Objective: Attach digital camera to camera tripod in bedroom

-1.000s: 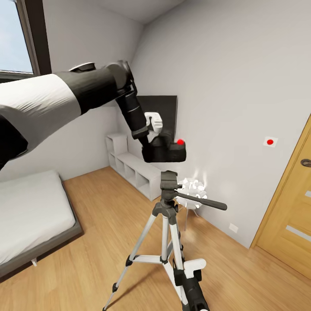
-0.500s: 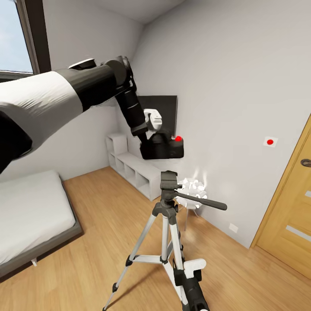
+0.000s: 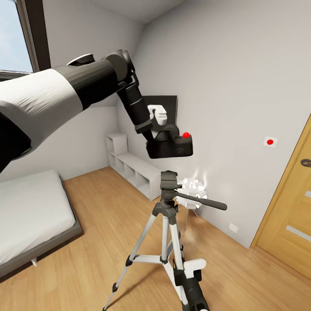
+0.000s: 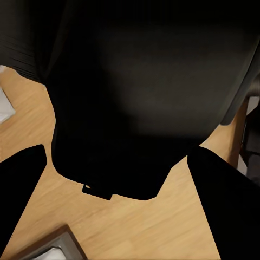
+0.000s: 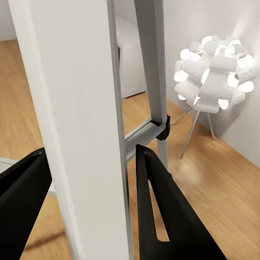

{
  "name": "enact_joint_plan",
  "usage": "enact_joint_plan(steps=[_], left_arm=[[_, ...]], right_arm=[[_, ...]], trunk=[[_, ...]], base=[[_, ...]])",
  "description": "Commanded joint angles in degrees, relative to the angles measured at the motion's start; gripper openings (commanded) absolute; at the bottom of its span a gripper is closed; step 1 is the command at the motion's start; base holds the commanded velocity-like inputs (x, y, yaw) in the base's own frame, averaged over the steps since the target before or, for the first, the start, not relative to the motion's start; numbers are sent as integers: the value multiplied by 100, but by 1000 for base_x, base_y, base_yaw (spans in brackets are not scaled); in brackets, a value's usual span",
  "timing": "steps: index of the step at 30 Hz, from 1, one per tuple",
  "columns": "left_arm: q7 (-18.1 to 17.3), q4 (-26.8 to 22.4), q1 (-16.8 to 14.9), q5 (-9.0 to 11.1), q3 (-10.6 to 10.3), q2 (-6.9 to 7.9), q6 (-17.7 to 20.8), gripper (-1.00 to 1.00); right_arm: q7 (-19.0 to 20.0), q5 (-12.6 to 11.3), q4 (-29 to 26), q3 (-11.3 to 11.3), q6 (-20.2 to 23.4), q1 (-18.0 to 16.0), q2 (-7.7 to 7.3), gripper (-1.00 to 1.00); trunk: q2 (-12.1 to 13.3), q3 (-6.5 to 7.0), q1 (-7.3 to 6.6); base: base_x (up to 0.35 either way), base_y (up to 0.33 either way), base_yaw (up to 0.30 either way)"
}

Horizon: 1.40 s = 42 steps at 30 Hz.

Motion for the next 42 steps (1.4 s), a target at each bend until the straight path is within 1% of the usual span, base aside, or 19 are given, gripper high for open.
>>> enact_joint_plan(steps=[1, 5, 8, 10, 12, 13, 16, 17, 18, 20, 22, 25, 28, 30, 33, 36, 39, 42], left_arm=[[-20, -23, -11, 22, -34, -2, 62, -100], [-20, -94, -11, 22, -40, -15, 62, -100], [-20, -293, -11, 29, -36, -4, 62, -100], [-20, -544, -11, 32, -34, 99, 65, -100], [-20, -933, -11, 37, -40, 254, 68, -100], [-20, -1161, -11, 38, -44, 366, 69, -100], [-20, -1713, -11, 40, -43, 758, 72, -100], [-20, -1884, -11, 38, -42, 944, 76, -100], [-20, -1951, -11, 36, -42, 1049, 77, -100], [-20, -2025, -11, 33, -42, 1211, 79, -100], [-20, -2042, -11, 32, -42, 1315, 79, -100], [-20, -2031, -11, 29, -42, 1346, 79, -100], [-20, -2028, -11, 30, -39, 1334, 90, -100], [-20, -2027, -11, 31, -31, 1304, 185, -100], [-20, -2039, -11, 28, -26, 1160, 544, -100], [-20, -2030, -11, 24, -25, 977, 712, -100], [-20, -2005, -11, 23, -28, 891, 754, -100], [-20, -1988, -11, 23, -31, 858, 769, -100]], right_arm=[[-54, 40, 195, 12, -2, -2, 0, -100], [-54, 40, 231, 15, -1, -2, 0, -100], [-54, 40, 237, 16, -4, -2, 0, -100], [-54, 40, 238, 16, -2, -2, 0, -100], [-54, 40, 238, 16, -1, -2, 0, -100], [-54, 40, 243, 16, -1, -2, 0, -100], [-54, 40, 334, 16, -5, -2, 0, -100], [-54, 42, 396, 16, -11, -2, 0, -100], [-54, 43, 430, 16, -14, -2, 0, -100], [-54, 46, 477, 16, -16, -2, 0, -100], [-54, 48, 500, 28, -17, -2, 0, -100], [-54, 49, 508, 90, -20, -2, 0, -100], [-54, 49, 510, 127, -24, -2, 0, -100], [-54, 49, 511, 139, -26, -2, 0, -100], [-54, 49, 511, 146, -26, -2, 0, -100], [-54, 49, 511, 147, -26, -2, 0, -100], [-54, 49, 511, 148, -27, -2, 0, -100], [-54, 49, 511, 148, -27, -2, 0, -100]], trunk=[[-7, -9, 4], [-7, -9, 4], [-7, -9, 4], [-7, -9, 4], [-7, -9, 4], [-7, -9, 4], [-7, -9, 4], [-7, -9, 4], [-7, -9, 4], [-7, -9, 4], [-7, -9, 4], [-7, -9, 4], [-7, -9, 4], [-7, -9, 4], [-7, -9, 4], [-7, -9, 4], [-7, -9, 4], [-7, -9, 4]], base=[[0, 0, 0], [0, 0, 0], [0, 0, 0], [0, 0, 0], [0, 0, 0], [0, 0, 0], [0, 0, 0], [0, 0, 0], [0, 0, 0], [0, 0, 0], [0, 0, 0], [0, 0, 0], [0, 0, 0], [0, 0, 0], [0, 0, 0], [0, 0, 0], [0, 0, 0], [0, 0, 0]])
